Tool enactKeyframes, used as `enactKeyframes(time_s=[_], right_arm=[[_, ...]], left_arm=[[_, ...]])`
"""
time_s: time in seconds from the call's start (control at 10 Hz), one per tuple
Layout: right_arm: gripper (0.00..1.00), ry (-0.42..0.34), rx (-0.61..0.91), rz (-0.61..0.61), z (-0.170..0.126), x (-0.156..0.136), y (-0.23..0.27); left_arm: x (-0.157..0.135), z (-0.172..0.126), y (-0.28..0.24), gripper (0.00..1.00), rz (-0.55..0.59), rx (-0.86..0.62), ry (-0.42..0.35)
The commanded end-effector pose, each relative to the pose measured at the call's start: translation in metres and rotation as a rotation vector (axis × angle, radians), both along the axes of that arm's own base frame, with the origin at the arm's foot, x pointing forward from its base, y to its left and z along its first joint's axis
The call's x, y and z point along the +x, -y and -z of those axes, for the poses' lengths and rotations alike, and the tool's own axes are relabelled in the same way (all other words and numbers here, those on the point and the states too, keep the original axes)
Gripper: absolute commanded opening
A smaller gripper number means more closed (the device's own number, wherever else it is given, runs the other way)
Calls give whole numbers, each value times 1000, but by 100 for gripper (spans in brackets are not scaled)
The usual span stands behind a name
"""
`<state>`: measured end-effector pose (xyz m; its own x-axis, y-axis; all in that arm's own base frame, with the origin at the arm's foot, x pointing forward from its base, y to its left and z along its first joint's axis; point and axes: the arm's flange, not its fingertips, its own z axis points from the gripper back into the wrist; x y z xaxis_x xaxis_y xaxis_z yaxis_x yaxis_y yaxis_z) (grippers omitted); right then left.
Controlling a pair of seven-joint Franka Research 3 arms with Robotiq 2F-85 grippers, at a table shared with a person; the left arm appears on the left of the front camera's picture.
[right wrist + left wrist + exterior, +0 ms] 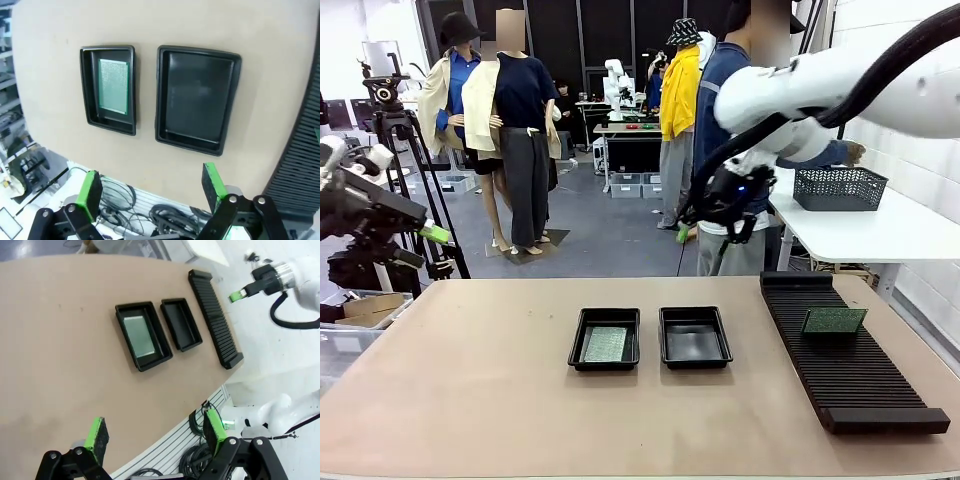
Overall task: Inspect and transfer BCBs to ESD trays.
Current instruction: Pick up the ESD tray and place it on the left side of the table.
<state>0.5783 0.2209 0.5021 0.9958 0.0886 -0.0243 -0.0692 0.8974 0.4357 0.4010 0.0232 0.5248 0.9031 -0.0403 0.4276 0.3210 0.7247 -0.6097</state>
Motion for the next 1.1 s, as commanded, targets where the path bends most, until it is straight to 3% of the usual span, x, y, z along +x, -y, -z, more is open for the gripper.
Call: enactKeyframes(time_s=[0.0,0.4,0.8,1.0], right_arm=[[100,-5,143,-7,-5,-10,43],[100,-3,401,57,5,-18,138],[100,5,519,81,19,-26,224],[100,-27,561,128,32,-23,257]], left_arm=[[2,0,26,100,-5,109,-61],[22,8,95,100,-59,279,-153],[42,11,175,100,-64,423,-172],[51,14,211,100,-48,422,-151]])
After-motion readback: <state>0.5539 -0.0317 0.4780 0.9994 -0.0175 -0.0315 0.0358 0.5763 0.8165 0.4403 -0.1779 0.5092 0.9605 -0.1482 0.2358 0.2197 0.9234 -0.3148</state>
